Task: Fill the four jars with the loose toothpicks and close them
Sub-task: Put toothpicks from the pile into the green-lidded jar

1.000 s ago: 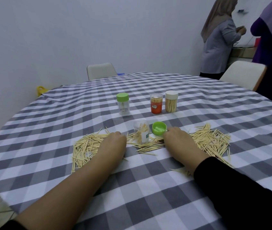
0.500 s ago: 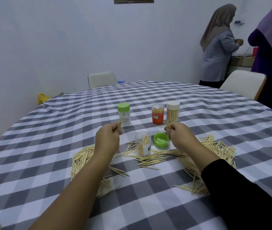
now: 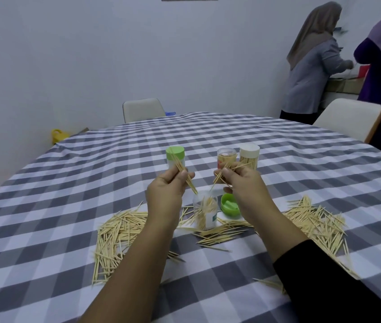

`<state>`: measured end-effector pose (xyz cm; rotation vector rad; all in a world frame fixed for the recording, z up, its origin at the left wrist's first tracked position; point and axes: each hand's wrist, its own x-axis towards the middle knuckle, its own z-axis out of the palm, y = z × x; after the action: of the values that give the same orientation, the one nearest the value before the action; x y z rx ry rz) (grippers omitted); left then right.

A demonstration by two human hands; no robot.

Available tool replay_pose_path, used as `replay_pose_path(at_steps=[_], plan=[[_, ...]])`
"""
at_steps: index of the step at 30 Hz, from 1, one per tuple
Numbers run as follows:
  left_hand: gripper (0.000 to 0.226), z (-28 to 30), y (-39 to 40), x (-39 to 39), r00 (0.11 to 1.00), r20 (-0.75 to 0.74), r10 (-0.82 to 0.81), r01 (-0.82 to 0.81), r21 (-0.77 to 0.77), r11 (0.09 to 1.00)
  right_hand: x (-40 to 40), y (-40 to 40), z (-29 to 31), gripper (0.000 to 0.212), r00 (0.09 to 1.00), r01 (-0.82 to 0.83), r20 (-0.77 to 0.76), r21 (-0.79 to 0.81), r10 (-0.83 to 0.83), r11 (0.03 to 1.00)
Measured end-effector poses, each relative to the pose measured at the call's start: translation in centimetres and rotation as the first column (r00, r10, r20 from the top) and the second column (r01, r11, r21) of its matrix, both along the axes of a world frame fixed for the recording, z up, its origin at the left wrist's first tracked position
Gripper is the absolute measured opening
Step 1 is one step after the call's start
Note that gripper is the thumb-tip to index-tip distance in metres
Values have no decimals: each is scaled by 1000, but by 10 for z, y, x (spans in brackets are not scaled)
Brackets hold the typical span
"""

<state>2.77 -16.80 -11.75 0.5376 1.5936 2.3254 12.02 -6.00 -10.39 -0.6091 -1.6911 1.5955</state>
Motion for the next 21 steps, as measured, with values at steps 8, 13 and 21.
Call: replay_pose_path(at_steps=[8,13,21], plan=[[26,-14,3,7,999,-10,-30,28,-165,986,-13,-19,-11,13,996,-45,82,53,41,998],[26,-18,1,10,997,-14,-82,76,-247,966,-11,-24,-13,13,988,-25,152,85,12,996],[31,-18,1,12,994,-63,-92,69,-301,951,-7,-21,-9,22,970,-72,238,82,51,994]])
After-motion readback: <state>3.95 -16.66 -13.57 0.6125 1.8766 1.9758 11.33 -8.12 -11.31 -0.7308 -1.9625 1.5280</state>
